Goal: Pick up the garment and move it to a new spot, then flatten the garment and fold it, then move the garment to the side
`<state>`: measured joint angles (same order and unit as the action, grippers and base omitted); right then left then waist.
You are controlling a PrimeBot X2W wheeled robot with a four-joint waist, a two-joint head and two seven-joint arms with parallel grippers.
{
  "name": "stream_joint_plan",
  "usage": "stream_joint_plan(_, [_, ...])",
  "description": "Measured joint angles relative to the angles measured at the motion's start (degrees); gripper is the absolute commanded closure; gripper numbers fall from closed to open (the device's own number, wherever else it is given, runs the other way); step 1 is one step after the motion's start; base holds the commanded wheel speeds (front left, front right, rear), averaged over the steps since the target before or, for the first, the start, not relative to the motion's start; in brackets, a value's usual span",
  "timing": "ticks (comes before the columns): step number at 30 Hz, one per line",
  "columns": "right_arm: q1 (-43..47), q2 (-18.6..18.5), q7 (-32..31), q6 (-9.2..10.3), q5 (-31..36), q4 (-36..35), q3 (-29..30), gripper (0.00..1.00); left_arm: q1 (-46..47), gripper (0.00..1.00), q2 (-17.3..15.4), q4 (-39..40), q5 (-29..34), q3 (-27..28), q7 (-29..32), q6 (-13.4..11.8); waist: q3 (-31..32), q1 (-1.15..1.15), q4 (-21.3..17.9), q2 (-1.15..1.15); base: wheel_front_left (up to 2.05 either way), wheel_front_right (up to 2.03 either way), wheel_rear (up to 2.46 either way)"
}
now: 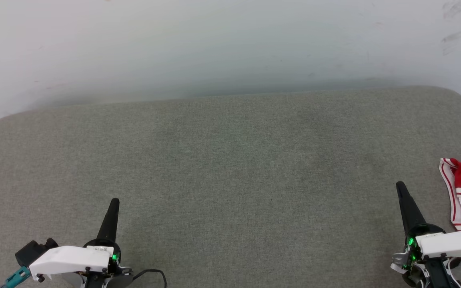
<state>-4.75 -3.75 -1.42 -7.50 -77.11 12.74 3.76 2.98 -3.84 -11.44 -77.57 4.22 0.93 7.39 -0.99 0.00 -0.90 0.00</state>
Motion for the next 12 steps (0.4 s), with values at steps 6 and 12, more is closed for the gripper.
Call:
stream_joint_plan(6, [-0.07, 0.0, -0.71, 0.0, -2.77, 0.21, 0.33, 1.0, 0.75, 1.0, 0.0, -0.4, -2.8, 0.12, 0.85, 0.0, 0.12, 0.0, 0.14, 0.0, 0.0, 0.0, 0.0])
stream_joint_plan(12, [-0.25, 0.02, -1.46, 0.0, -5.43, 0.38, 0.65, 1.0, 0.98, 1.0, 0.01, -0.91, -5.45, 0.24, 1.51, 0.01, 0.25, 0.0, 0.28, 0.0, 0.0, 0.0, 0.0])
